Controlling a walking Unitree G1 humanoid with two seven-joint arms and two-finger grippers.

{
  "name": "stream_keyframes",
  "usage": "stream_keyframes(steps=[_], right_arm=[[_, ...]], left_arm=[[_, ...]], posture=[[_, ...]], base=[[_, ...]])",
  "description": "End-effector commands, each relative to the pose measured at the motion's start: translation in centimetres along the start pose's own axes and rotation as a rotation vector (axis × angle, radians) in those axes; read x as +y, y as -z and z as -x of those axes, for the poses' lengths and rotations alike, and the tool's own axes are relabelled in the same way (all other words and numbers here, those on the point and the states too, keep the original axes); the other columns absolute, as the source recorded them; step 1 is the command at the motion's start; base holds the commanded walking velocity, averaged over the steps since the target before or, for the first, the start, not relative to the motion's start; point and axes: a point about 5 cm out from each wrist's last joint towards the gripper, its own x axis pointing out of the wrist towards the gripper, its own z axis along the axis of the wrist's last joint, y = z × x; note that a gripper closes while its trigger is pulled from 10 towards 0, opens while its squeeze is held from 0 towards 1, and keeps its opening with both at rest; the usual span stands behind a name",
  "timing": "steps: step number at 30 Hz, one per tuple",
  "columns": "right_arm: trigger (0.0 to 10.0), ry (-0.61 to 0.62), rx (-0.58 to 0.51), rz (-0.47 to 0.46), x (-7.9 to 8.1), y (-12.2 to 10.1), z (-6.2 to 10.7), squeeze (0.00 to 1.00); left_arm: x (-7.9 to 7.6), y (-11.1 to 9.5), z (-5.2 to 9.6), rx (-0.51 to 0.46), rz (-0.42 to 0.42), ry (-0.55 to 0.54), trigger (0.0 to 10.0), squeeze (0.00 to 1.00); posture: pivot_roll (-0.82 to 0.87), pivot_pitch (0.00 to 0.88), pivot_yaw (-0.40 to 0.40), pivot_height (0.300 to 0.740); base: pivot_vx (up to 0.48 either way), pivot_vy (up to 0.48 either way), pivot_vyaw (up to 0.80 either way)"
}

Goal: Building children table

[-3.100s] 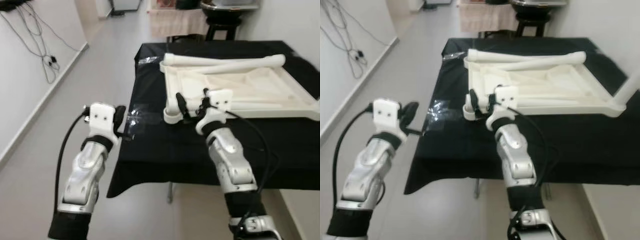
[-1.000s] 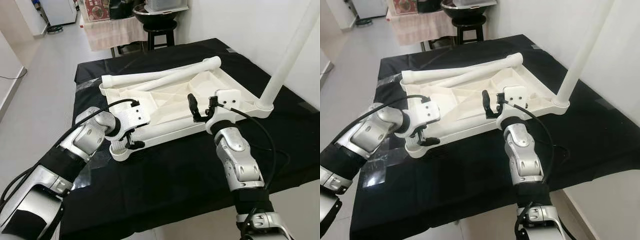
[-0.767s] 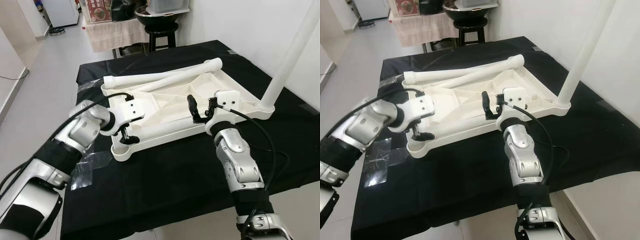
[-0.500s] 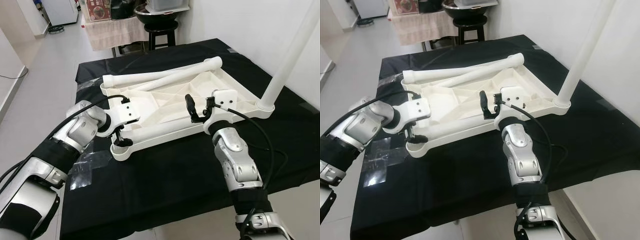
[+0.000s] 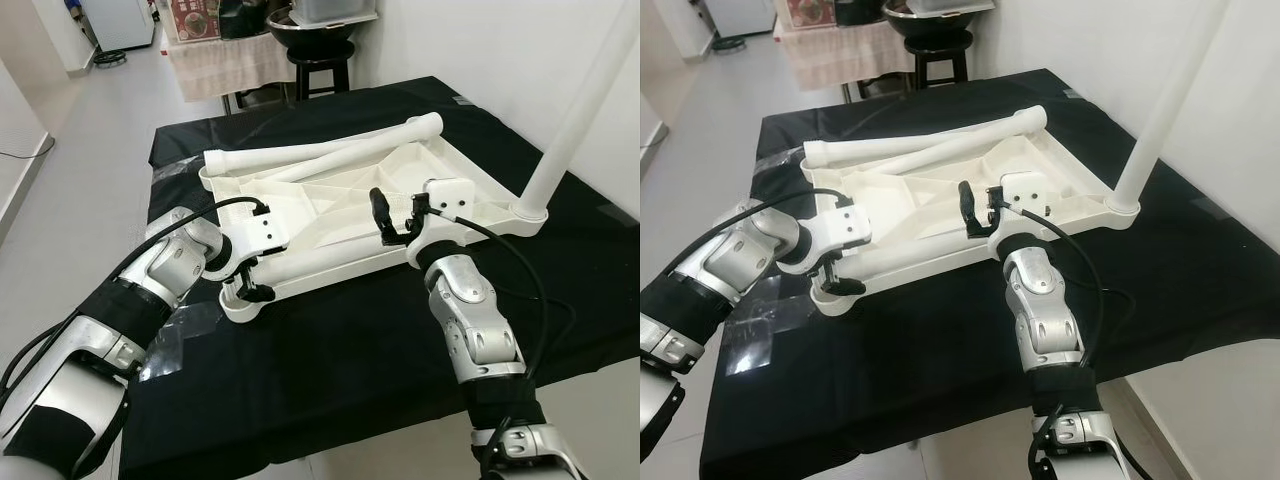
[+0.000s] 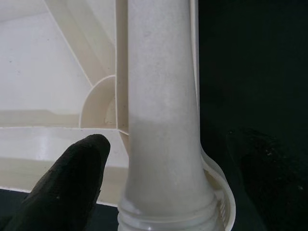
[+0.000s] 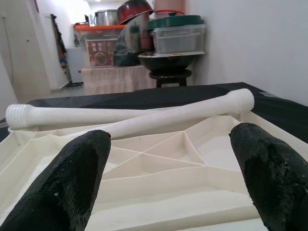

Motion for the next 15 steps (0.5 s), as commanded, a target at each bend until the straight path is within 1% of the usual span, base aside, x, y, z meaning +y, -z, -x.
stream_keyframes(steps=[1, 4, 5, 6, 7, 15], right_arm=[[10.0, 0.0, 0.004, 0.004, 0.1, 0.16, 0.22, 0.0], [10.0, 0.001, 0.004, 0.003, 0.1, 0.15, 0.22, 0.0], [10.0, 0.001, 0.004, 0.005, 0.1, 0.15, 0.22, 0.0], [10.0, 0.001, 0.004, 0.005, 0.1, 0.15, 0.22, 0.0], [10.0, 0.002, 0.005, 0.005, 0.07, 0.17, 0.23, 0.0], [10.0, 0.004, 0.007, 0.005, 0.06, 0.26, 0.25, 0.0]], left_arm=[[-0.6, 0.68, -0.46, 0.032, -0.001, 0.027, 10.0, 0.0], [-0.63, 0.69, -0.53, 0.03, 0.0, 0.032, 10.0, 0.0], [-0.68, 0.71, -0.56, 0.029, 0.001, 0.034, 4.9, 0.0], [-0.68, 0.71, -0.56, 0.029, 0.001, 0.034, 4.9, 0.0], [-0.72, 0.85, -0.64, 0.034, 0.002, 0.033, 0.0, 0.0], [-1.0, 1.28, -0.82, 0.047, -0.003, 0.039, 0.0, 0.0]], posture=[[0.02, 0.071, 0.052, 0.74], [0.02, 0.071, 0.052, 0.74], [0.02, 0.071, 0.052, 0.74], [0.02, 0.071, 0.052, 0.74], [0.02, 0.071, 0.052, 0.74], [0.02, 0.069, 0.05, 0.74]], base=[[0.0, 0.0, 0.0], [0.0, 0.0, 0.0], [0.0, 0.0, 0.0], [0.0, 0.0, 0.0], [0.0, 0.0, 0.0], [0.0, 0.0, 0.0]])
